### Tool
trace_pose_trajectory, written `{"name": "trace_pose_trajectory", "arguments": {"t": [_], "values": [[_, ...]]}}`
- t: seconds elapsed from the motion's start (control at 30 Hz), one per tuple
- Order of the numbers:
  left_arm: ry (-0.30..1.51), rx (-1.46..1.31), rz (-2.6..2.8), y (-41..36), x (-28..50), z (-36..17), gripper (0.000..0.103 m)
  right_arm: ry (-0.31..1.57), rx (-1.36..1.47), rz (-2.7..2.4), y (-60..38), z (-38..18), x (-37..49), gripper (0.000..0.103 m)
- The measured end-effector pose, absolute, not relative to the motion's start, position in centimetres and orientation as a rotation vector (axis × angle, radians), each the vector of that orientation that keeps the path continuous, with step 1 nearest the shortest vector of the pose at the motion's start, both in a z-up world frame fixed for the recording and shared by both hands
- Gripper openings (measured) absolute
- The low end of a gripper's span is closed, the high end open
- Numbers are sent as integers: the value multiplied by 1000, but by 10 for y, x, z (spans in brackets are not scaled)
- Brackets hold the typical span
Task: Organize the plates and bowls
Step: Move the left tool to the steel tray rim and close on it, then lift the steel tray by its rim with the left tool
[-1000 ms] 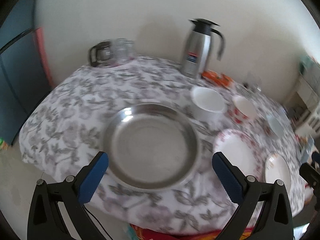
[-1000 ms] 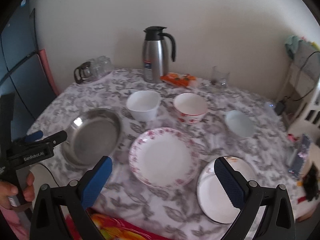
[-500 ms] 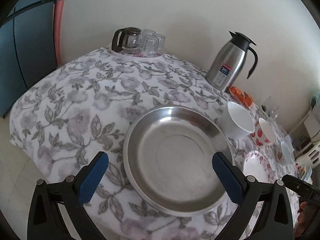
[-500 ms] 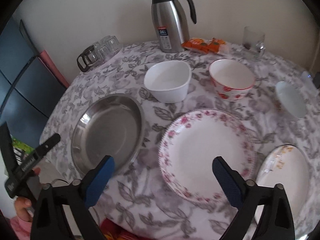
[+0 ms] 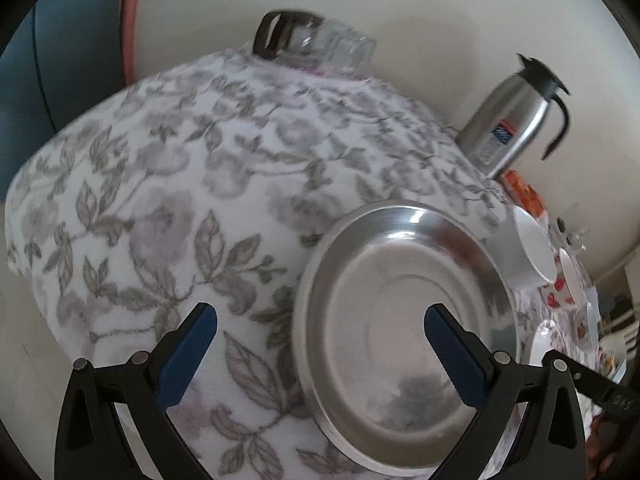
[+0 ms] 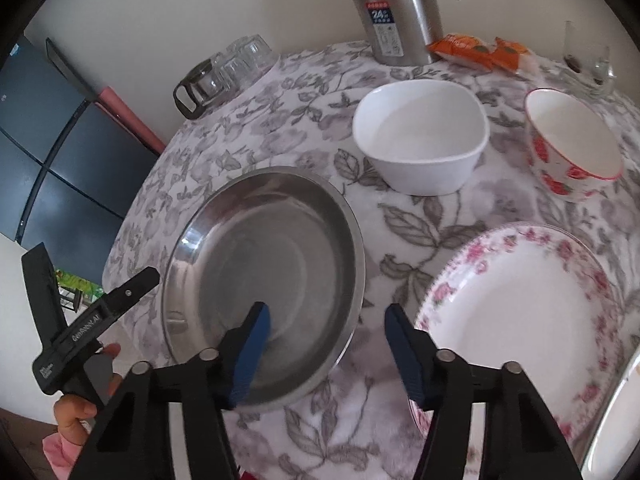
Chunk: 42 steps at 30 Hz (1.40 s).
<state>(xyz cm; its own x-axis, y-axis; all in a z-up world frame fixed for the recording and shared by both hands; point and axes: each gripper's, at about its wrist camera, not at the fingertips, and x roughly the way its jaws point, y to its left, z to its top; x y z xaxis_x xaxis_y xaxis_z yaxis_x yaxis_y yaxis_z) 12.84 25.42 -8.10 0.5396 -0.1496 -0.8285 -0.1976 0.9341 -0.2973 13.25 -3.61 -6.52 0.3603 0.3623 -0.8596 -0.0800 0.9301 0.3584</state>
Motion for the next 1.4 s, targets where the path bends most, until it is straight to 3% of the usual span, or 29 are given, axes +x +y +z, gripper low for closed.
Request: {"name": "trace_pose_trajectory", "arguments": {"t": [0.17,0.37,0.43,0.6,0.7,1.0,1.4], "values": [[1052,-403,39,263,137,-94,96,1207,308,270,-38,-86,146,47],[1107,-439,20,263,147,-109,66,1235,322,283,-38,-99,154,32],[1127,-455,13,262,149,-114,50,1241,318,285,-35,-102,157,29],[1141,-455,33,261,152,-120,31,1256,308,272,-34,-113,160,14],[1148,-479,26,262,154,-121,17,1253,300,273,-34,-117,160,11],[1137,-478,46,259,151,-118,17,1231,316,296,-39,-112,150,11],[1048,-433,30,243,134,-66,16,1144,359,346,-58,-71,125,11]]}}
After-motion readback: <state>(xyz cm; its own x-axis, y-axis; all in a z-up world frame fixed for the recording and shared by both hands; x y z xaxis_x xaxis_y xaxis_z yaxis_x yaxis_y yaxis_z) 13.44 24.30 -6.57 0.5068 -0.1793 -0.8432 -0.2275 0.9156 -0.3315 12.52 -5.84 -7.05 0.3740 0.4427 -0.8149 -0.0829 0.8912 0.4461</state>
